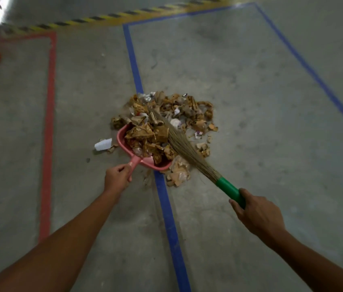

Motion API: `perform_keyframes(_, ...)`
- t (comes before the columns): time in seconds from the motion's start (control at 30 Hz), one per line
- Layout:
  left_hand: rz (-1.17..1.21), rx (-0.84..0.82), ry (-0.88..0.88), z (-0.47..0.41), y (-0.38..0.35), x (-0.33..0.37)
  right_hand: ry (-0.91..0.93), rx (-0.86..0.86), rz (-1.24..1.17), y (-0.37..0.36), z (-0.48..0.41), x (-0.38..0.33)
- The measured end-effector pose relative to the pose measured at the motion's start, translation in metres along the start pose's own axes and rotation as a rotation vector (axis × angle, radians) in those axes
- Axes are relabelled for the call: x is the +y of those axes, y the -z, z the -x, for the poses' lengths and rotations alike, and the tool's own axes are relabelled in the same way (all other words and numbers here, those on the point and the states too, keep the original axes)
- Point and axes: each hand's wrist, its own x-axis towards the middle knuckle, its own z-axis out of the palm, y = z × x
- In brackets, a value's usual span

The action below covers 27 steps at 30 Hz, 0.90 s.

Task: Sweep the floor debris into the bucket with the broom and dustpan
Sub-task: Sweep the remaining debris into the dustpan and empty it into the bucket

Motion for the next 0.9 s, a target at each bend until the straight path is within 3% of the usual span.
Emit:
perform_keyframes(0.4,-0.026,-0.082,0.021,0.131,-0.039,0.138,-0.173,0.002,-0.107,0.117,0.107,0.076)
perform_keyframes(0.9,-0.090,-0.271,-0.024,0.283,-0.016,0.257,-0.408,-0.022,-0.147,0.253,0.289,0.118)
